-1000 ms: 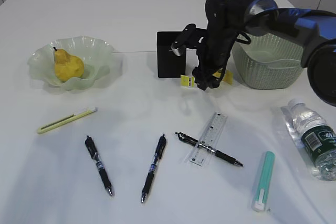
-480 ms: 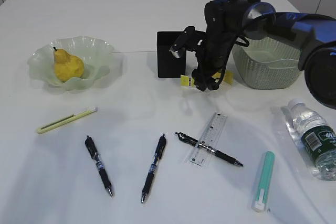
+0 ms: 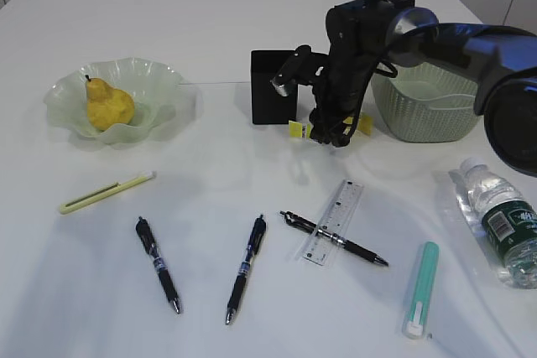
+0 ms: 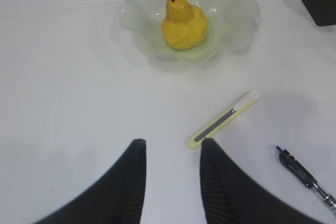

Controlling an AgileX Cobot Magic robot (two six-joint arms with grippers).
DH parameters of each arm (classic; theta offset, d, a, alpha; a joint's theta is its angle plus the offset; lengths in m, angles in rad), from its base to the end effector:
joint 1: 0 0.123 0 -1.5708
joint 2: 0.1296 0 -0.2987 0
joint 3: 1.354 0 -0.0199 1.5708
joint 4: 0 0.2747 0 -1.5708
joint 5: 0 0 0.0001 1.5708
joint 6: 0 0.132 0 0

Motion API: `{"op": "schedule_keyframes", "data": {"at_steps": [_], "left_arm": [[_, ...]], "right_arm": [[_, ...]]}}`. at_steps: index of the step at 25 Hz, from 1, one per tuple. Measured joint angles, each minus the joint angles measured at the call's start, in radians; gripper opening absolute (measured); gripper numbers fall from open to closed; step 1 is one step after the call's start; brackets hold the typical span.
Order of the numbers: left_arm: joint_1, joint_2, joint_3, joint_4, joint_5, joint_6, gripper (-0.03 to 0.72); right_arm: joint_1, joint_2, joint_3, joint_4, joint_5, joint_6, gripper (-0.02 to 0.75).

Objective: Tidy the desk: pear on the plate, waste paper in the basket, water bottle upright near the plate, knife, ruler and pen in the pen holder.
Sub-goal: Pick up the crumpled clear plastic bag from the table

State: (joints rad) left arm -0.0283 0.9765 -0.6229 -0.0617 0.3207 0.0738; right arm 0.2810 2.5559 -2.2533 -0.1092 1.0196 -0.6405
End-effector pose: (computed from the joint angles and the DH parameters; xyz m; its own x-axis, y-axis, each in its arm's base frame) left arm 0.2461 -0.0095 0.2638 -0.5525 0.0309 -0.8329 0.0529 0.9986 0.0019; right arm 0.5648 0.1503 0.0913 -0.5360 -0.8206 -0.1981 -0.7712 0.5715 -0.2805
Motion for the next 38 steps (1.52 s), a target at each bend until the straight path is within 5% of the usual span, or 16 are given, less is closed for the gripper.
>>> {"op": "schedule_keyframes", "data": {"at_steps": [9, 16, 38], "left_arm": [[0.0, 0.0, 0.0, 0.0, 0.0, 0.0, 0.239], [0.0, 0.0, 0.0, 0.0, 0.0, 0.0, 0.239], [0.0, 0.0, 0.0, 0.0, 0.039, 0.0, 0.239]], "right_arm": [[0.0, 0.0, 0.0, 0.0, -0.002, 0.0, 0.108], [0.0, 0.0, 0.0, 0.0, 0.047, 0.0, 0.015], [0.0, 0.0, -0.145, 0.037, 0.204, 0.091, 0.015]]}}
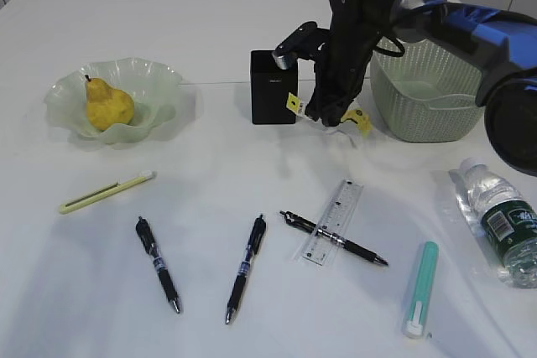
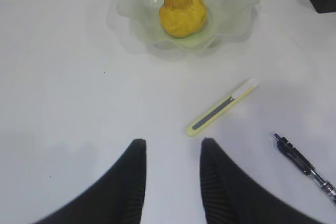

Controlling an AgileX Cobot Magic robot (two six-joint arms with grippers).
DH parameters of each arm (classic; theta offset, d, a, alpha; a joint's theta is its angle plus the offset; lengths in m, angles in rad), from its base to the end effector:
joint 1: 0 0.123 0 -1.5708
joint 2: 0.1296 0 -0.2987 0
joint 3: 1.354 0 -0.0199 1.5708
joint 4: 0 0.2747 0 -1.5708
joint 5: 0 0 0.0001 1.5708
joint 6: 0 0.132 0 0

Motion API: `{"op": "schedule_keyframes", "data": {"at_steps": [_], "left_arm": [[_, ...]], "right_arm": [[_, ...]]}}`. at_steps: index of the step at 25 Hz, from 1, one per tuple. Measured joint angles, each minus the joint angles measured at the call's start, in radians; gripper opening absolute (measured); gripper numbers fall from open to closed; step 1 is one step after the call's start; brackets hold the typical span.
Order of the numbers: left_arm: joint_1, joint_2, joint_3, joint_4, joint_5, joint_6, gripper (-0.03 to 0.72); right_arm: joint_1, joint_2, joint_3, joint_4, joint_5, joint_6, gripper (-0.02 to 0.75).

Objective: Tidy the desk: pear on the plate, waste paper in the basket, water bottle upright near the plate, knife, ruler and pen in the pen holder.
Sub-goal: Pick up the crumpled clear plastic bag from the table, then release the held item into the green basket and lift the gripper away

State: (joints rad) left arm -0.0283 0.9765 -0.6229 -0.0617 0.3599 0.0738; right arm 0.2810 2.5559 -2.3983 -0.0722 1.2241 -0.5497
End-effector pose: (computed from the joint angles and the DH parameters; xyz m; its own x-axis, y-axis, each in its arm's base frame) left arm 0.2431 -0.0098 0.2595 -0.5846 0.0326 -0.8107 0.0553 0.9985 0.0003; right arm 0.5593 0.1521 0.1284 -0.6353 -0.7475 -0.1943 -0.7193 0.6642 -0.2034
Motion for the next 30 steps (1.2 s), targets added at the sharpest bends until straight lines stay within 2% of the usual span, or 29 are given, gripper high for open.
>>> {"op": "schedule_keyframes", "data": {"at_steps": [19, 23, 30], "left_arm": [[0.0, 0.0, 0.0, 0.0, 0.029, 0.0, 0.239], [0.0, 0.0, 0.0, 0.0, 0.039, 0.0, 0.239], [0.0, 0.0, 0.0, 0.0, 0.044, 0.0, 0.239]], "right_arm": [[0.002, -0.145, -0.029, -0.001, 0.016, 0.127, 0.015], [-0.02, -0.181, -0.029, -0.01, 0.021, 0.191, 0.015], [-0.11, -0.229, -0.029, -0.05, 0.024, 0.28, 0.015]]}}
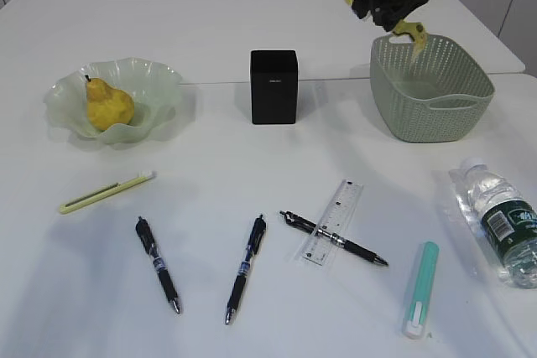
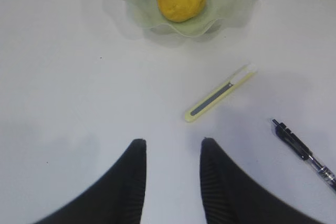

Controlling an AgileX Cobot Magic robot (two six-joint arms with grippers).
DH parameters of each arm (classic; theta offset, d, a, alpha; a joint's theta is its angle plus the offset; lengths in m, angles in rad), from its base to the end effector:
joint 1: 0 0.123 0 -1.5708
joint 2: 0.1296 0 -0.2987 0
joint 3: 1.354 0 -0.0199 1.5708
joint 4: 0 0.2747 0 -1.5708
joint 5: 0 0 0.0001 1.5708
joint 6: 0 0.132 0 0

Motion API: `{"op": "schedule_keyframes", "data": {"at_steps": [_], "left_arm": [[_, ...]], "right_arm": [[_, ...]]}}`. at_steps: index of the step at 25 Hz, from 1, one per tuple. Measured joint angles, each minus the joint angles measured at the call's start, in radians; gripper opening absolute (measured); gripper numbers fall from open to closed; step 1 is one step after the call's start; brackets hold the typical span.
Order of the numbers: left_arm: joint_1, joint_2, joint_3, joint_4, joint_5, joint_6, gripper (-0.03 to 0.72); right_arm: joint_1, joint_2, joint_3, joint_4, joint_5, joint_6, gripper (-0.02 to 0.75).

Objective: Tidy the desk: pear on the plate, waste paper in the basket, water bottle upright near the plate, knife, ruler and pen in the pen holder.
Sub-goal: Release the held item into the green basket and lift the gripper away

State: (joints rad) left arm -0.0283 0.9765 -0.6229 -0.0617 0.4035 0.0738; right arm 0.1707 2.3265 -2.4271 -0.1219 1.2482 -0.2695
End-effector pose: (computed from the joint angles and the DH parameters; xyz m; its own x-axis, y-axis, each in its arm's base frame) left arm 0.2396 -0.0100 0.2550 -0.6192 0.0346 -0.7845 0.0578 0.9983 -0.0017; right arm 0.5560 0.0804 0.2686 -0.7840 -0.4410 -0.4368 -0.3683 0.8970 -0.2446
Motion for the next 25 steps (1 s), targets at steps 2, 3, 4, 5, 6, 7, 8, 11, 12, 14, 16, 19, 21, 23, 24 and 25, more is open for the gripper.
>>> {"op": "schedule_keyframes", "data": {"at_steps": [2, 3, 4, 5, 6, 7, 8, 11, 12, 14, 16, 19, 21, 23, 24, 25], "left_arm": [[0.0, 0.0, 0.0, -0.004, 0.0, 0.0, 0.239], [0.0, 0.0, 0.0, -0.006, 0.0, 0.0, 0.239], [0.0, 0.0, 0.0, -0.01, 0.0, 0.0, 0.239], [0.0, 0.0, 0.0, -0.018, 0.0, 0.0, 0.239], [0.0, 0.0, 0.0, -0.022, 0.0, 0.0, 0.239], [0.0, 0.0, 0.0, -0.027, 0.0, 0.0, 0.239], [0.0, 0.0, 0.0, -0.032, 0.001, 0.0, 0.239], [0.0, 0.0, 0.0, -0.045, 0.001, 0.0, 0.239], [0.0, 0.0, 0.0, -0.047, 0.001, 0.0, 0.239], [0.0, 0.0, 0.0, -0.057, 0.002, 0.0, 0.239], [0.0, 0.0, 0.0, -0.07, 0.002, 0.0, 0.239], [0.0, 0.0, 0.0, -0.081, 0.002, 0.0, 0.239], [0.0, 0.0, 0.0, -0.085, 0.002, 0.0, 0.239], [0.0, 0.0, 0.0, -0.088, 0.005, 0.0, 0.239], [0.0, 0.0, 0.0, -0.088, 0.007, 0.0, 0.239], [0.0, 0.0, 0.0, -0.088, 0.014, 0.0, 0.239]], "right_arm": [[-0.028, -0.011, 0.0, 0.0, 0.001, 0.019, 0.015], [-0.039, -0.013, 0.0, -0.001, 0.001, 0.028, 0.015], [-0.051, -0.015, 0.0, -0.002, 0.001, 0.036, 0.015], [-0.062, -0.015, 0.0, -0.002, 0.002, 0.045, 0.015], [-0.07, -0.015, 0.0, -0.003, 0.002, 0.058, 0.015], [-0.078, -0.015, 0.0, -0.007, 0.002, 0.066, 0.015], [-0.086, -0.015, 0.0, -0.009, 0.002, 0.078, 0.015], [-0.099, -0.015, 0.0, -0.028, 0.003, 0.128, 0.015], [-0.101, -0.015, 0.0, -0.032, 0.005, 0.143, 0.015], [-0.107, -0.015, 0.0, -0.042, 0.005, 0.167, 0.015], [-0.111, -0.008, 0.0, -0.046, 0.005, 0.196, 0.015], [-0.115, 0.008, 0.0, -0.049, 0.005, 0.217, 0.015], [-0.115, 0.026, 0.0, -0.05, 0.005, 0.222, 0.015], [-0.115, 0.046, 0.002, -0.052, 0.0, 0.232, 0.015], [-0.115, 0.054, 0.004, -0.057, -0.002, 0.237, 0.015], [-0.115, 0.063, 0.004, -0.06, -0.007, 0.242, 0.015]]}}
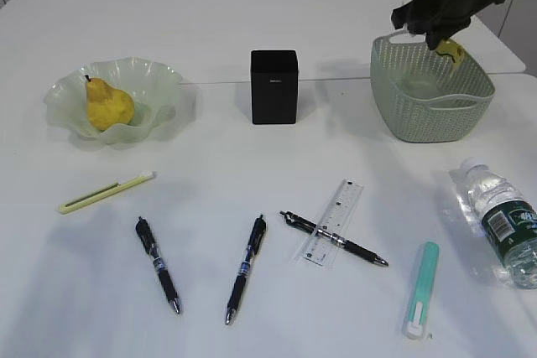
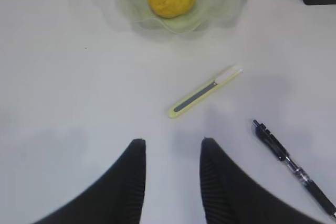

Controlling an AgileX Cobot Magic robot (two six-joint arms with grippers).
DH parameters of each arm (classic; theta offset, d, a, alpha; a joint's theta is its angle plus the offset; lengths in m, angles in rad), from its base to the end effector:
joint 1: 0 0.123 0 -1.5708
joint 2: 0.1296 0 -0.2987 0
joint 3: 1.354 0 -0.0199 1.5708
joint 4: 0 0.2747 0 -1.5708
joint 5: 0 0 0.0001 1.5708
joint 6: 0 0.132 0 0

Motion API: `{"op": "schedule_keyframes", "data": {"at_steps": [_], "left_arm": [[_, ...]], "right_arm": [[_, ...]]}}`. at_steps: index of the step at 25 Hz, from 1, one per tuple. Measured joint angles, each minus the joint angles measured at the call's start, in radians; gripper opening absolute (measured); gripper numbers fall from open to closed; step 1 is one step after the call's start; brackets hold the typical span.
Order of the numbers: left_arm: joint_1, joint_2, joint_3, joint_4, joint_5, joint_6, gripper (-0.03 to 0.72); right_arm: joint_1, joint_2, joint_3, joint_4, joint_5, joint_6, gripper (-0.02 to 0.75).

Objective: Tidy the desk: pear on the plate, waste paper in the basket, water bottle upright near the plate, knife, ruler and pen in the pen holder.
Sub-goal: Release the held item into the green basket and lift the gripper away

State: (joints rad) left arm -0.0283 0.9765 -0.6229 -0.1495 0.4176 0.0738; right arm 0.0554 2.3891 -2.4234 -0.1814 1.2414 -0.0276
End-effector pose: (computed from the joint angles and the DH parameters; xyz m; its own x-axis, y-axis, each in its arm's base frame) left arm 0.2385 -0.0147 0.2540 -0.6319 -0.0450 -0.7737 0.0355 0.9956 -0.0869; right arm 0.5704 0.0091 0.2335 -0.8948 -0.1352 -0.4254 -0.0573 0.9799 -0.1909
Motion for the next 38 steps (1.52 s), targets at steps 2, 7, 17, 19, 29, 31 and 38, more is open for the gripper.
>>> {"op": "schedule_keyframes", "data": {"at_steps": [2, 7, 17, 19, 29, 31, 38], "left_arm": [[0.0, 0.0, 0.0, -0.002, 0.01, 0.0, 0.239], [0.0, 0.0, 0.0, -0.007, 0.019, 0.0, 0.239], [0.0, 0.0, 0.0, -0.028, 0.025, 0.0, 0.239], [0.0, 0.0, 0.0, -0.029, 0.023, 0.0, 0.239], [0.0, 0.0, 0.0, -0.029, 0.017, 0.0, 0.239], [0.0, 0.0, 0.0, -0.029, 0.017, 0.0, 0.239], [0.0, 0.0, 0.0, -0.029, 0.017, 0.0, 0.239]], "right_arm": [[0.0, 0.007, 0.0, -0.006, -0.018, 0.009, 0.015], [-0.01, 0.009, 0.0, -0.008, -0.067, 0.036, 0.015], [-0.06, 0.025, 0.0, 0.05, -0.107, 0.075, 0.054], [-0.06, 0.028, 0.0, 0.07, -0.111, 0.075, 0.072], [-0.06, 0.068, 0.004, 0.117, -0.109, 0.078, 0.28], [-0.06, 0.068, 0.004, 0.118, -0.098, 0.078, 0.293], [-0.06, 0.061, 0.004, 0.126, -0.016, 0.078, 0.301]]}}
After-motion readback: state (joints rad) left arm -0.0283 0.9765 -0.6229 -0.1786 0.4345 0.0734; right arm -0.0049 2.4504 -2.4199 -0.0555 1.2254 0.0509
